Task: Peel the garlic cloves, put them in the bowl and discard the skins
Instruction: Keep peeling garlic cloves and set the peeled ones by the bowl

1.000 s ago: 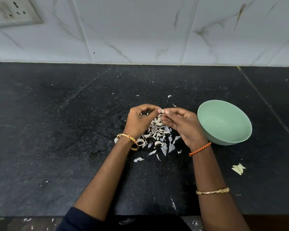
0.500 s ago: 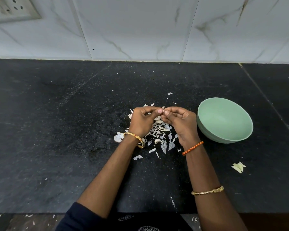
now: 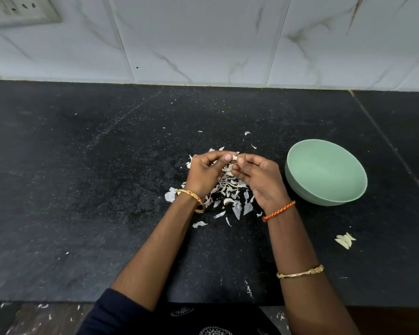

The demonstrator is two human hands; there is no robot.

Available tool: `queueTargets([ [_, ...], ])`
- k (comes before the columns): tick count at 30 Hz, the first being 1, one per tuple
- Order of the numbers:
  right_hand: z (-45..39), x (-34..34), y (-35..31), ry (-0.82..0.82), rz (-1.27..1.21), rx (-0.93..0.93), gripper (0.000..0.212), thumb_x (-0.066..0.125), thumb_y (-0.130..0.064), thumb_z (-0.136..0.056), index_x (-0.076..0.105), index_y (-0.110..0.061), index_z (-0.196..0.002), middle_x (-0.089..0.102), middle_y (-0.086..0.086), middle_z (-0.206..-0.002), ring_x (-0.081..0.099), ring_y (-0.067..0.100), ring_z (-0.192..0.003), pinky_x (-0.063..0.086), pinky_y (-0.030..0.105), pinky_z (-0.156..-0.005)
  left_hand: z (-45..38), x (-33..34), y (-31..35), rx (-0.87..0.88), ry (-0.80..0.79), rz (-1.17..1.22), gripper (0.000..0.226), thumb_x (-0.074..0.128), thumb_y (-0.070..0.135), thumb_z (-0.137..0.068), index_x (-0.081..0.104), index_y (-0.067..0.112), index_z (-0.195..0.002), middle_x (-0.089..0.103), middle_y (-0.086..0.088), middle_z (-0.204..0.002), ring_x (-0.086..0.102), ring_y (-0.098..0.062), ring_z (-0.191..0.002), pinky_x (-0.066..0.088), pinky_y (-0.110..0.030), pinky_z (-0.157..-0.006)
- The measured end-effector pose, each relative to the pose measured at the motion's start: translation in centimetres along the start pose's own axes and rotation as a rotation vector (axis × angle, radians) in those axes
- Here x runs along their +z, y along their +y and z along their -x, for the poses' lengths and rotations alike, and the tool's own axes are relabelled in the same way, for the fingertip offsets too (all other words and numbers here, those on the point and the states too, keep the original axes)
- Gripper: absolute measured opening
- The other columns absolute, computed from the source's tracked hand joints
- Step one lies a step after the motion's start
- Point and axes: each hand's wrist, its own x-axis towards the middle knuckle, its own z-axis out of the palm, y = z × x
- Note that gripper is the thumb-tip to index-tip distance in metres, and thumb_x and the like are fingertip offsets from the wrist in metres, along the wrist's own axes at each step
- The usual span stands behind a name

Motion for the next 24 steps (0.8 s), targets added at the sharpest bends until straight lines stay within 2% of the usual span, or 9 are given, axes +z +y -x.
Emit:
queueTargets([
  [4, 0.0, -0.4, -0.3, -0.098, -0.113, 0.102, 0.009, 0.056, 0.001, -0.091, 0.064, 0.001, -0.095, 0.066, 0.005, -0.076, 0.063, 0.008, -0.068, 0.056, 0.02, -0.065, 0.0, -0.3, -0.2, -0.032, -0.07, 0.066, 0.017, 0.054, 0.007, -0.094, 0.067, 0.008, -0.105, 0.067, 0.013, -0.066, 0.035, 0.0, -0.039, 0.029, -0.012, -0.038],
  [12, 0.2, -1.1, 0.0, -0.24, -0.286, 0.229, 0.013, 0.048, -0.001, -0.096, 0.06, 0.001, -0.094, 0.064, 0.004, -0.069, 0.064, 0.008, -0.063, 0.057, 0.02, -0.064, 0.0, -0.5, -0.2, -0.128, -0.177, 0.158, 0.018, 0.049, 0.005, -0.096, 0.066, 0.006, -0.104, 0.056, 0.009, -0.058, 0.033, 0.0, -0.04, 0.025, -0.012, -0.037],
  [14, 0.2, -1.2, 0.0, -0.246, -0.289, 0.241, 0.013, 0.047, -0.001, -0.096, 0.06, 0.001, -0.094, 0.064, 0.004, -0.068, 0.064, 0.008, -0.063, 0.056, 0.021, -0.063, 0.0, -0.6, -0.2, -0.14, -0.2, 0.161, 0.018, 0.05, 0.005, -0.095, 0.066, 0.006, -0.104, 0.055, 0.004, -0.063, 0.033, 0.0, -0.042, 0.025, -0.011, -0.037],
  [20, 0.3, -1.0, 0.2, -0.186, -0.281, 0.229, 0.014, 0.047, -0.002, -0.097, 0.06, 0.002, -0.093, 0.063, 0.007, -0.073, 0.064, 0.01, -0.065, 0.056, 0.02, -0.063, -0.2, -0.9, 0.0, -0.109, -0.224, 0.101, 0.017, 0.053, 0.005, -0.093, 0.069, 0.009, -0.099, 0.058, 0.007, -0.061, 0.034, -0.001, -0.043, 0.026, -0.012, -0.039],
  [24, 0.3, -1.0, 0.0, -0.171, -0.232, 0.191, 0.014, 0.048, -0.002, -0.097, 0.061, 0.0, -0.093, 0.065, 0.007, -0.075, 0.064, 0.011, -0.069, 0.056, 0.02, -0.065, -0.3, -1.2, 0.2, -0.15, -0.244, 0.042, 0.018, 0.053, 0.011, -0.095, 0.068, 0.013, -0.104, 0.055, 0.006, -0.061, 0.038, -0.002, -0.045, 0.028, -0.012, -0.039],
])
